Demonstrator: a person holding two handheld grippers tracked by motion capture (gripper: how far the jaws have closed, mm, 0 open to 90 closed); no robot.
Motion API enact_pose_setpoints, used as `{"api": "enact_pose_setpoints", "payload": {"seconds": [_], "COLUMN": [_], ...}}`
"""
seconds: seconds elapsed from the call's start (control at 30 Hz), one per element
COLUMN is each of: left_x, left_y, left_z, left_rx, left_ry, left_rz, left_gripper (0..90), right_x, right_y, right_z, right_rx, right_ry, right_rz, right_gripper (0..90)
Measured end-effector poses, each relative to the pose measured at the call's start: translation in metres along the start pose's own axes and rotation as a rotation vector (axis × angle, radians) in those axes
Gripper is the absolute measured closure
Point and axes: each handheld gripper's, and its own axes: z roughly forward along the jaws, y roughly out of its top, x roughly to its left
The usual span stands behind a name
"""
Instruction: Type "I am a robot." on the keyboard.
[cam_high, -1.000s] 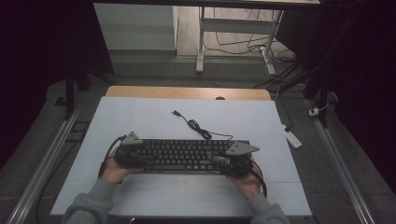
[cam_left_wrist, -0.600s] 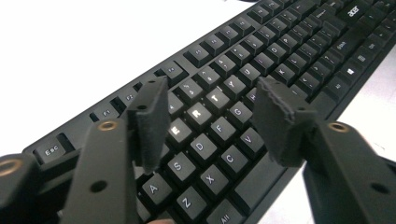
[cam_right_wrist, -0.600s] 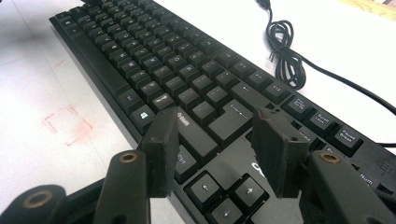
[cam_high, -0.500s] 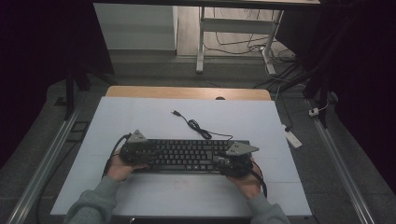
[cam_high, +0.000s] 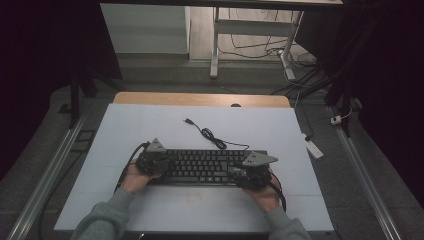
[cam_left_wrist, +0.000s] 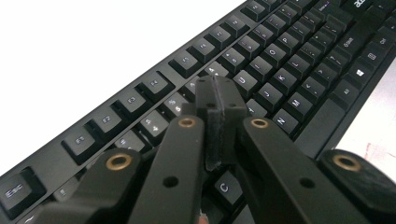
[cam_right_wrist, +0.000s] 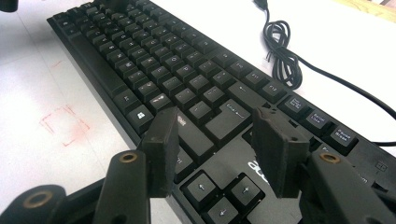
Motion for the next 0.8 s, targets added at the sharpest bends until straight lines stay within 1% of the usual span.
{"api": "enact_pose_setpoints", "payload": {"seconds": [0.3,0.7,0.8], "left_x": [0.000,0.000,-0.001], "left_y": [0.001,0.001,0.001], "left_z": [0.011,0.017,0.018], "left_rx": [0.021,0.043,0.042], "left_ry": [0.001,0.005,0.004], "left_rz": [-0.003,-0.002,-0.001], "left_gripper": [89.1,89.1,89.1], "right_x": [0.000,-0.001,0.000], "right_y": [-0.001,-0.001,-0.001], "right_z": [0.001,0.001,0.000], "right_rx": [0.004,0.003,0.005], "right_ry": [-0.001,-0.006,-0.007], "right_rz": [-0.001,0.002,0.002], "right_gripper": [51.5,51.5,51.5]}}
